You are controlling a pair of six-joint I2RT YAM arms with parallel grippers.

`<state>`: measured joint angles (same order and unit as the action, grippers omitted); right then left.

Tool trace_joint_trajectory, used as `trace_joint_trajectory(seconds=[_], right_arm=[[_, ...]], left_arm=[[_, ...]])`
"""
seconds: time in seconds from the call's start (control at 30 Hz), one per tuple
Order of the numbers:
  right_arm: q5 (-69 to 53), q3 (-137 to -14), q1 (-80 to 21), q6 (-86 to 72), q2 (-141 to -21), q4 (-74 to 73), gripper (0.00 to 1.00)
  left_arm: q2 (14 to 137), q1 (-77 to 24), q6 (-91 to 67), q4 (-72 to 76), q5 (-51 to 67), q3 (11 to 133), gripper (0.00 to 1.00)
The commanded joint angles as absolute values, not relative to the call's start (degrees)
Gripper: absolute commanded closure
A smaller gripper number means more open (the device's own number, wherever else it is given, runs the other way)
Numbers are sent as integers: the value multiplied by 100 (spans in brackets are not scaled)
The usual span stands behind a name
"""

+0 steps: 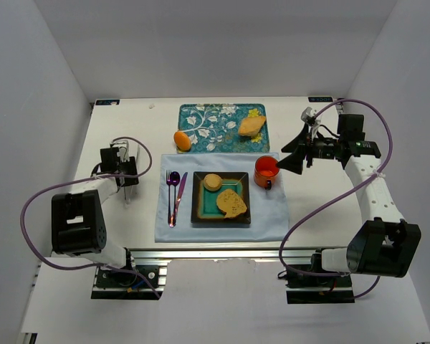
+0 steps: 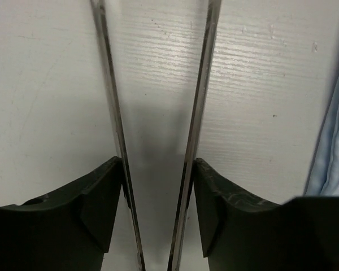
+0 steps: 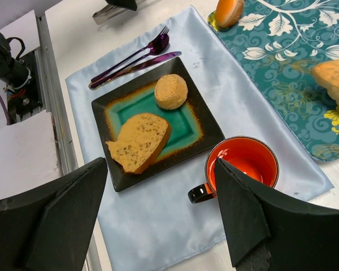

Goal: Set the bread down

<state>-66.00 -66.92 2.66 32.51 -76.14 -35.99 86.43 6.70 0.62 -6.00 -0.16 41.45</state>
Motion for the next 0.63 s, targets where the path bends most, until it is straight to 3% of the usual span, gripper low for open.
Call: trace_joint_trajectory(seconds=[0.0,0.1,0.13,0.2,0.27,0.47,0.6], right_arm=[[-6706,-6847,299,3489,-7541,-3841,19],[-6636,-6794,299,3489,-7506,-3832,18],[-6575,-6785,299,3472,-7506,-3823,18],[-6277,-6768,299,3141,-7506,-3684,11],[-5787,-6654,299,2569,-7445,-3280,11],[-3791,-6372,299,739,-7312,-2198,11],[-3691,-6390,299,650,-7365,-1899,10]], left_arm=[[8656,729,115,-44,299,4210,36],[8684,729,62,-96,168,4192,24],[8675,729,-130,-175,80,4227,15],[8535,729,-263,-334,-368,4219,9],[8351,738,-316,-404,-500,4166,2],[7551,765,-764,-1140,-589,4630,2],[7155,773,-1186,-1888,60,5202,2]])
